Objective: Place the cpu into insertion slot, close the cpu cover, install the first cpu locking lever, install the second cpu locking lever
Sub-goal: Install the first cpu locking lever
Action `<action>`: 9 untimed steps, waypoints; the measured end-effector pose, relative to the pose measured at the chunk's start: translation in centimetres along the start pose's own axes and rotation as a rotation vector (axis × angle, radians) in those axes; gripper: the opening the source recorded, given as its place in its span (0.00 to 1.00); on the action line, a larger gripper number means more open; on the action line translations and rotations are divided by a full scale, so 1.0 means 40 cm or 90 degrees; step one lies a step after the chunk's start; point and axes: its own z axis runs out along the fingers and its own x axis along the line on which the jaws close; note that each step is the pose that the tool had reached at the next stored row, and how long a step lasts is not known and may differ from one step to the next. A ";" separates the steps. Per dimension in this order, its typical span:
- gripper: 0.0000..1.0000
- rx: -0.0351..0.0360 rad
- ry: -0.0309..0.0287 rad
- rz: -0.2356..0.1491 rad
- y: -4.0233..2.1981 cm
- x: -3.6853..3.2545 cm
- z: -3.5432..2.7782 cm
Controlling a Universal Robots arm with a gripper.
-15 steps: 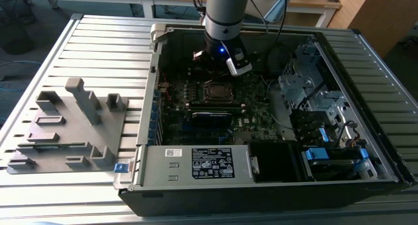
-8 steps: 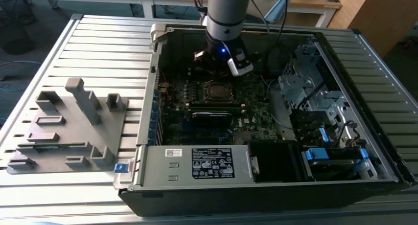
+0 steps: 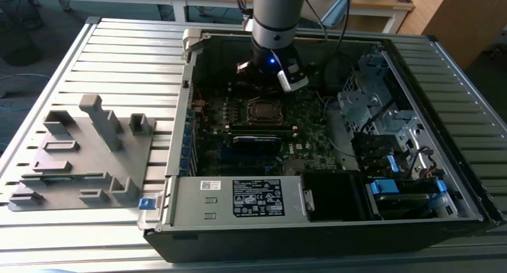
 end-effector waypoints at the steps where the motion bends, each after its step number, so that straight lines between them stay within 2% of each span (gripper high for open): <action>1: 0.11 0.0004 0.0000 0.000 0.001 -0.001 0.000; 9: 0.11 0.0023 -0.0001 0.000 0.002 -0.007 0.001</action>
